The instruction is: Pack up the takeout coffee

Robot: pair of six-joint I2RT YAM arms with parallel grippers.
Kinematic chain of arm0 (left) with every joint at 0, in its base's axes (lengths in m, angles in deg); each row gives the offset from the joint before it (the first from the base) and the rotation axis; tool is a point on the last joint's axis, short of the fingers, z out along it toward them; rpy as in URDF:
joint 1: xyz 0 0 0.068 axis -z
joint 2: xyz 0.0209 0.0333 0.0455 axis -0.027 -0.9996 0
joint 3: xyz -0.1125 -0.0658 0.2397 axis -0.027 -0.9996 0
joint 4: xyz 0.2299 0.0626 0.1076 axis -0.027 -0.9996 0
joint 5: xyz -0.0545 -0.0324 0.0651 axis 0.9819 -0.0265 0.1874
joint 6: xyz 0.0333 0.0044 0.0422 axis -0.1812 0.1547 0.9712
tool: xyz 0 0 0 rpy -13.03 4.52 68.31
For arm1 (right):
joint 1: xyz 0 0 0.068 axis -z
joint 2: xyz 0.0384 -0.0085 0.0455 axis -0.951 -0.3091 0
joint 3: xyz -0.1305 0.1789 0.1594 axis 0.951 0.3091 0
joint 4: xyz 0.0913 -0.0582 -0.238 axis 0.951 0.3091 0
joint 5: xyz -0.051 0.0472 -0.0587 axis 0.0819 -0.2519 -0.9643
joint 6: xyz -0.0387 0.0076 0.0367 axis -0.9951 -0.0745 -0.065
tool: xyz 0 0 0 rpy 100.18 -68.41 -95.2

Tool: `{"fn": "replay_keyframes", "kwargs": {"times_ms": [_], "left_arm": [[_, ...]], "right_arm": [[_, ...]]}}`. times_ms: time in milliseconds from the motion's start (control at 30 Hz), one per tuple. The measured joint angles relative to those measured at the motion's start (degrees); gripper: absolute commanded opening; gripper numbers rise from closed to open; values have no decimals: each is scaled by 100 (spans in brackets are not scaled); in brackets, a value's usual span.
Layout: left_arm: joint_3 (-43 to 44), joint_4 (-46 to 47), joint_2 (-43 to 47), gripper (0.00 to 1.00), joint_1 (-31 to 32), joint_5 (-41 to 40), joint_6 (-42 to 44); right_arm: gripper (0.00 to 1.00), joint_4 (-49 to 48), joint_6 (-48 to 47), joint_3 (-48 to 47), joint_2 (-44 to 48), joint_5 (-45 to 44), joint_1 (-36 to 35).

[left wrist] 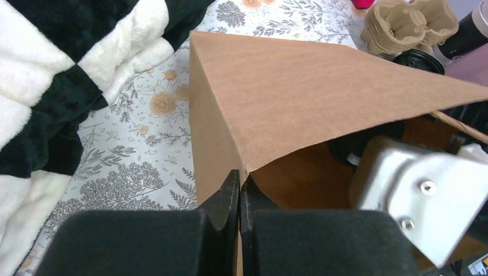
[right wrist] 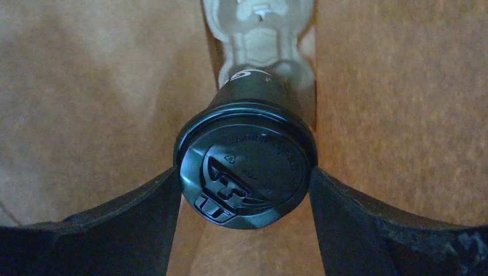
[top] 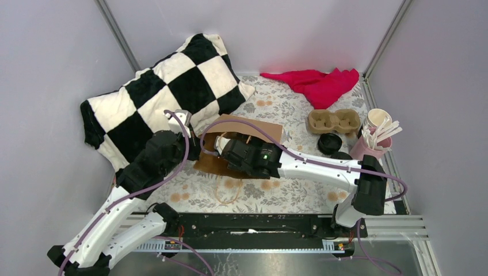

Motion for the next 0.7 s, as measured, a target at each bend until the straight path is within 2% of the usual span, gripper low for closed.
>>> {"fn": "replay_keyframes", "kwargs": {"times_ms": [200,700], "left_arm": [[350,-249,-107,0,0,138,144],[376,-402,-70,0,-2,409,199]], "right_arm": [[58,-251,-74,33,63,48,310],[56,-1145,-98,339,142,492,894]]}}
